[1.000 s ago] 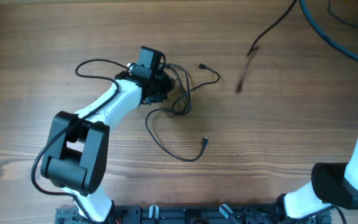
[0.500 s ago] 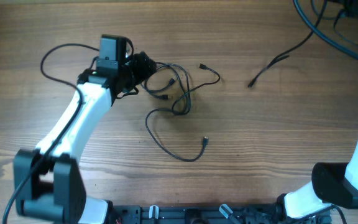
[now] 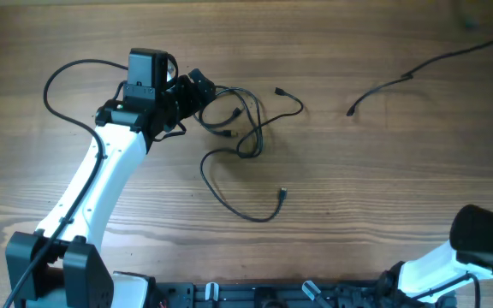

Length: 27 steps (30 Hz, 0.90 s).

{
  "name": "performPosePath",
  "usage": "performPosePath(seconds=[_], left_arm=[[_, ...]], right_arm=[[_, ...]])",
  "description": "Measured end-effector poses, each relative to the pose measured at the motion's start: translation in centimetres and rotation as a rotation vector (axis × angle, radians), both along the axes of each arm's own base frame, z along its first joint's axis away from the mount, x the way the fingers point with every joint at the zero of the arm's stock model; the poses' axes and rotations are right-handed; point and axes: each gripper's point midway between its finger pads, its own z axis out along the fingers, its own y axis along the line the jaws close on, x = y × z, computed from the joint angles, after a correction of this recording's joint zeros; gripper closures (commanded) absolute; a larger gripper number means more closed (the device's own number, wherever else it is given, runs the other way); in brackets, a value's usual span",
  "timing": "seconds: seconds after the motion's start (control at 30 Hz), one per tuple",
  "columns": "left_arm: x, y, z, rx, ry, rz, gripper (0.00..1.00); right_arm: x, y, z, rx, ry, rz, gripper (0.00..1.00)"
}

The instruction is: Untangle cables

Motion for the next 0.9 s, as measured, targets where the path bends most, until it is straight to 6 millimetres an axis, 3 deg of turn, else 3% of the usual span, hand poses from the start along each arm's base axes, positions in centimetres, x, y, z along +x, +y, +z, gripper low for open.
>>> performPosePath(seconds=[0.1, 0.13, 0.2, 0.3, 0.43, 0.47, 0.5, 0.53, 0.57, 0.6, 0.9], left_arm=[[0.0, 0.0, 0.0, 0.001, -0.001, 0.001, 0.06], [0.1, 0.2, 0.0, 0.010, -0.003, 0.008, 0.05], [0.2, 0.6, -0.1, 0.028, -0.008, 0.023, 0.05], [0.3, 0.9, -0.1, 0.042, -0.010, 0.034, 0.05], [0.3, 1.1, -0.2, 0.051, -0.007, 0.041, 0.05], [0.3, 1.1, -0.2, 0.053, -0.007, 0.042, 0.05], [0.3, 1.1, -0.2, 0.054, -0.007, 0.043, 0.05], [0.3, 1.1, -0.3, 0.054, -0.006, 0.043, 0.05], [0.3, 1.1, -0.2, 0.054, -0.006, 0.043, 0.05], [0.3, 1.1, -0.2, 0.054, -0.006, 0.043, 0.05], [0.3, 1.1, -0.2, 0.054, -0.006, 0.043, 0.05]], right_arm=[[-1.8, -4.8, -1.2, 0.023, 0.032, -0.143, 0.96], [-2.2, -5.5, -1.8, 0.035, 0.051, -0.166, 0.96], [-2.9, -7.1, -5.0, 0.111, 0.141, -0.226, 0.96], [-1.0, -8.7, -11.9, 0.225, 0.289, -0.266, 0.96], [1.8, -9.9, -24.5, 0.372, 0.535, -0.275, 0.95], [2.0, -9.9, -27.2, 0.402, 0.590, -0.276, 0.90], [2.0, -9.9, -29.0, 0.421, 0.627, -0.276, 0.63], [1.9, -9.8, -30.3, 0.437, 0.658, -0.276, 0.25], [1.9, -9.7, -31.0, 0.452, 0.672, -0.279, 0.06], [1.8, -9.5, -31.4, 0.464, 0.683, -0.274, 0.00], [1.7, -4.7, -31.0, 0.580, 0.724, -0.084, 0.00]])
